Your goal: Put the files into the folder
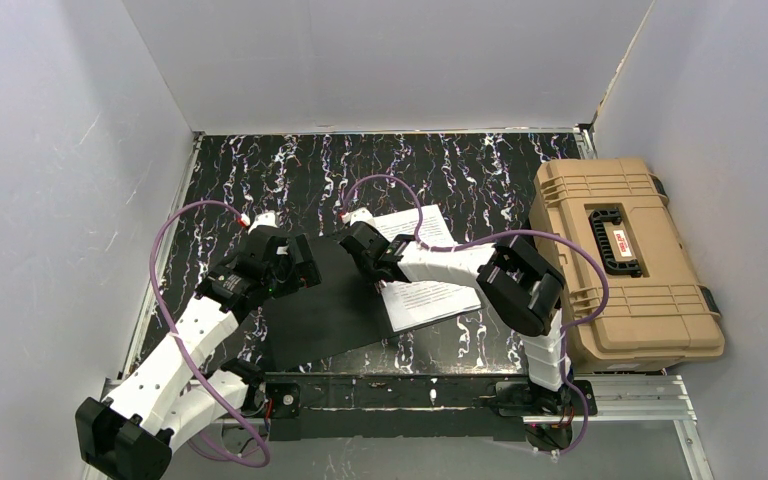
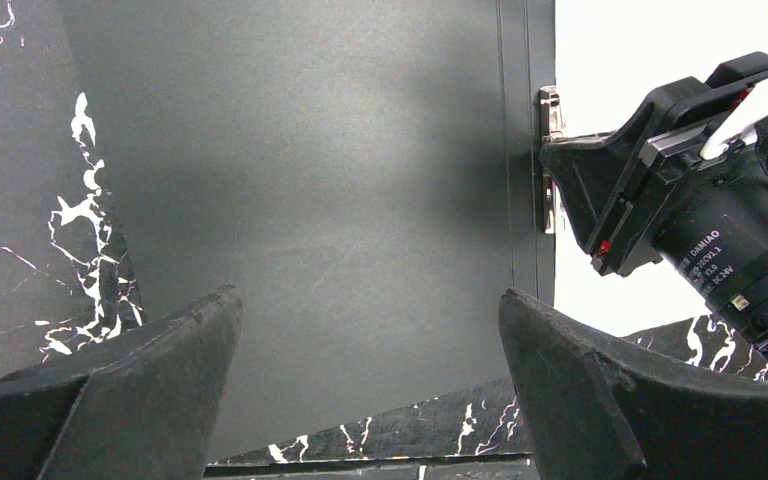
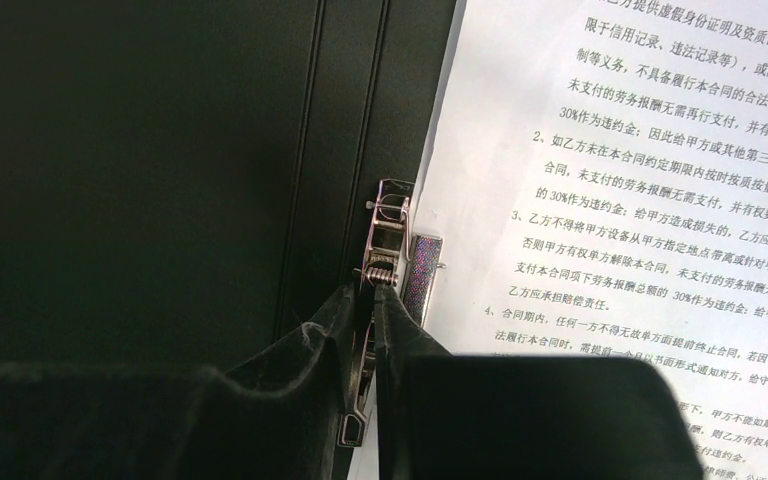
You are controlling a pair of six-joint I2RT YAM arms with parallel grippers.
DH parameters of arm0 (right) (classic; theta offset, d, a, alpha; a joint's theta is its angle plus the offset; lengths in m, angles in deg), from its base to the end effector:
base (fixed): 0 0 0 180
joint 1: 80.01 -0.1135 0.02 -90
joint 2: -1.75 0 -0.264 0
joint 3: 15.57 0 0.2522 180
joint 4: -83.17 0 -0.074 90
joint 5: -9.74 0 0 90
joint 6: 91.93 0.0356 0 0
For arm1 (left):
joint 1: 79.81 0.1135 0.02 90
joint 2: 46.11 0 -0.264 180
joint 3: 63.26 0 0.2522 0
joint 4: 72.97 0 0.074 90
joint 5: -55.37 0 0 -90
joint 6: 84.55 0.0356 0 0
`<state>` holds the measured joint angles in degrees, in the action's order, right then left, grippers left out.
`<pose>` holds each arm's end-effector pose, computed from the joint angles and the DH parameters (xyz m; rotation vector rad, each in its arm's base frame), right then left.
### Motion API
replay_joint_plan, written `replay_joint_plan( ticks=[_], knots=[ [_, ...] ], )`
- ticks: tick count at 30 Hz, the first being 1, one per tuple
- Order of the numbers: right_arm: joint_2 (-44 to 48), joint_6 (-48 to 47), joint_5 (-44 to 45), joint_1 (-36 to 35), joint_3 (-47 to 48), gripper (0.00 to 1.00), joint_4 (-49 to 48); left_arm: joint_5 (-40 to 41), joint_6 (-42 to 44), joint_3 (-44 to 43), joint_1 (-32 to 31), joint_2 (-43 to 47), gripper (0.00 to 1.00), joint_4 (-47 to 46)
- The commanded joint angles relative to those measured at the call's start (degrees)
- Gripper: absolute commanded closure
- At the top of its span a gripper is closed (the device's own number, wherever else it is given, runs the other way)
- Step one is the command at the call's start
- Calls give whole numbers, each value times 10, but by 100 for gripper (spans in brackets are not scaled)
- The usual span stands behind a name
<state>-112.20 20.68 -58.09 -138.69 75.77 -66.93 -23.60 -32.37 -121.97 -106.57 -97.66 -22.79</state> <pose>0.2324 0.3562 0.1729 -0.5908 2.3296 0.1736 0.1689 -0.0775 0.2774 -0.3216 2.3081 -0.3505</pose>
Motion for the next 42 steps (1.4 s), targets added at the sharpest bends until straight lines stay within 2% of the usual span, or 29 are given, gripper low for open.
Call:
replay_joint_plan(
  ticks=[1, 4, 7, 23, 33, 38, 42],
  knots=[
    [-8, 16, 15, 1, -5, 80, 8, 14, 6, -17, 1, 7, 2, 12],
    [-8, 22, 10, 1, -13, 87, 4, 14, 4, -15, 1, 7, 2, 10],
    [-7, 27, 4, 1, -23, 99, -3, 15, 4, -14, 1, 7, 2, 10],
    [69, 17, -10, 11, -26, 99, -31, 30, -18, -16, 16, -4, 2, 39],
    [130, -1, -57, 49, -27, 99, -19, -26, -14, 1, 85, 14, 2, 34],
    [152, -9, -106, 82, -24, 99, -17, -61, 5, 3, 143, 28, 2, 41],
    [163, -13, -146, 106, -14, 99, -11, -129, 16, 13, 201, 39, 2, 32]
  ],
)
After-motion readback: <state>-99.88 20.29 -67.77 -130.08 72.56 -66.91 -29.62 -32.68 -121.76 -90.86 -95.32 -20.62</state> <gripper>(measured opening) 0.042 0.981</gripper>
